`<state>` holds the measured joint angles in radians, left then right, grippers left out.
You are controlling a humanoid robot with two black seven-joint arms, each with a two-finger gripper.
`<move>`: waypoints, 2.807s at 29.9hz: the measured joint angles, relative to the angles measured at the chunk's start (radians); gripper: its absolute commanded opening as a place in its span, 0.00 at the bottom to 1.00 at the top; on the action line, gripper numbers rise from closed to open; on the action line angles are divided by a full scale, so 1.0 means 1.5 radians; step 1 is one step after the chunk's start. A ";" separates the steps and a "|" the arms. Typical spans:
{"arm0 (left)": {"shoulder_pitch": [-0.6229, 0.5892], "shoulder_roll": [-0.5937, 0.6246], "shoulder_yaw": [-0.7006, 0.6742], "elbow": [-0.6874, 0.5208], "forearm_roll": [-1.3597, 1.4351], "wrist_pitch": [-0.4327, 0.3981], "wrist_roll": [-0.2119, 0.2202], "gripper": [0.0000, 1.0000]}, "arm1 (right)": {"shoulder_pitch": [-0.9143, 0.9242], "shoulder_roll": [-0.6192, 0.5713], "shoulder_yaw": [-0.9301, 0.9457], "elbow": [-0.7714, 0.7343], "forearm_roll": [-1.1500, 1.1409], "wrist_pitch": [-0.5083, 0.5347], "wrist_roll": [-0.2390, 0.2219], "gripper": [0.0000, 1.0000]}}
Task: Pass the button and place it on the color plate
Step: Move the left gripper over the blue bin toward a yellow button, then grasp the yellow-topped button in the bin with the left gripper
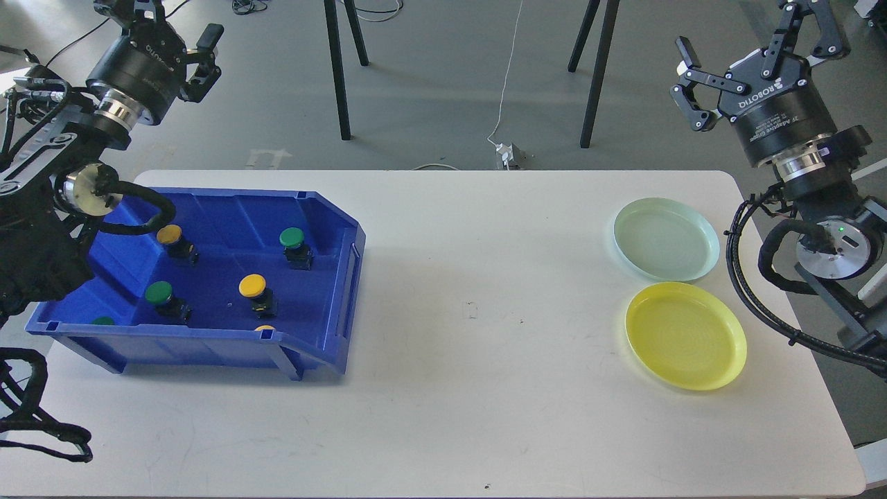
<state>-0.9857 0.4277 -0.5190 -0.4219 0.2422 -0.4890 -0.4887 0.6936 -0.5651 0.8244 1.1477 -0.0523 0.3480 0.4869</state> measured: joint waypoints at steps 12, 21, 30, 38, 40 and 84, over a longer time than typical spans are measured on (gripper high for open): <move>-0.002 0.001 -0.041 0.017 -0.110 0.001 0.000 1.00 | 0.002 0.000 -0.001 -0.009 0.000 -0.004 0.000 0.99; -0.016 -0.011 -0.189 -0.052 -0.143 0.000 0.000 1.00 | 0.004 -0.033 0.000 -0.006 0.001 -0.004 0.000 0.99; -0.095 0.088 -0.022 -0.275 -0.070 0.000 0.000 1.00 | 0.002 -0.028 -0.003 -0.009 0.000 -0.019 0.000 0.99; -0.135 0.260 0.090 -0.563 0.292 0.000 0.000 1.00 | -0.013 -0.022 -0.003 -0.008 0.000 -0.034 0.001 0.99; -0.153 0.306 0.134 -0.608 0.414 0.000 0.000 1.00 | -0.015 -0.024 -0.002 -0.008 0.000 -0.034 0.001 0.99; -0.036 0.162 0.389 -0.275 0.952 0.000 0.000 0.97 | -0.047 -0.027 0.003 -0.007 0.000 -0.037 0.001 0.99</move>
<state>-1.0403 0.6707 0.0646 -0.8339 1.6707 -0.4887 -0.4886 0.6229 -0.6052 0.8282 1.1375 -0.0521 0.2930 0.4888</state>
